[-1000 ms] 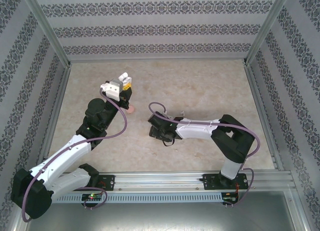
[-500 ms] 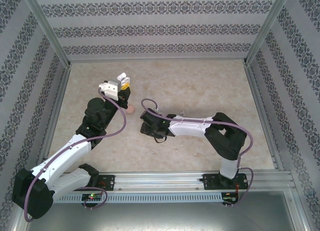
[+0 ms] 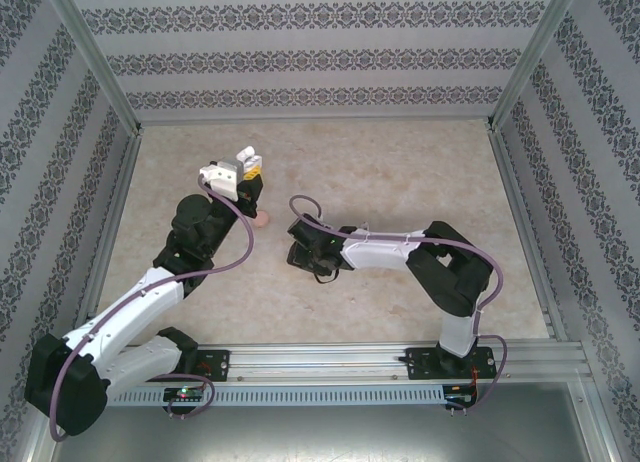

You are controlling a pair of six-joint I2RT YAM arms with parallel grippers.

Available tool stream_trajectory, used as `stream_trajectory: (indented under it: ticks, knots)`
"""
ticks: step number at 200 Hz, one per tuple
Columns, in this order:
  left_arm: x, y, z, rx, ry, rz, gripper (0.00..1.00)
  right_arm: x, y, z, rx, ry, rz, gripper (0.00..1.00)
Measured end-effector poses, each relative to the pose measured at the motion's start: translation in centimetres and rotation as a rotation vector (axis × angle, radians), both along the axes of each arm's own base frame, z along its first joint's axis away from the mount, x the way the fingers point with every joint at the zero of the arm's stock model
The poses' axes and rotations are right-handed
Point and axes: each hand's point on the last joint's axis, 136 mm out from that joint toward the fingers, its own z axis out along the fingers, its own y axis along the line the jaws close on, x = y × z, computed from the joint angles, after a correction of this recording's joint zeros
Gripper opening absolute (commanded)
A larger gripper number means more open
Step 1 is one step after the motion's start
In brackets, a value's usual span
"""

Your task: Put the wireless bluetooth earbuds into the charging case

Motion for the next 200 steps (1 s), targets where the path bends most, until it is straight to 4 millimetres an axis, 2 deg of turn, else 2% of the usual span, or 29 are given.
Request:
stream_trajectory:
  ticks: [52,92,122,165,200]
  knots:
    - [0.3,-0.2,-0.7,0.002,0.019,-0.004,0.0,0.9,-2.0,0.1,-0.014,-0.008,-0.028,0.49]
    - [0.4,-0.3,-0.8,0.003,0.022,-0.004,0.0,0.4,-4.0,0.4,-0.028,-0.009,-0.046,0.49]
    - [0.5,-0.3,-0.9,0.004,0.023,-0.004,0.0,0.0,-5.8,1.5,-0.021,-0.024,-0.07,0.49]
    - [0.5,-0.4,-0.6,-0.007,0.014,-0.007,0.0,0.6,-7.9,4.6,0.023,-0.092,-0.12,0.5]
    - [0.5,-0.4,-0.6,-0.018,0.017,-0.009,0.0,1.0,-8.6,4.4,0.017,-0.09,-0.137,0.49]
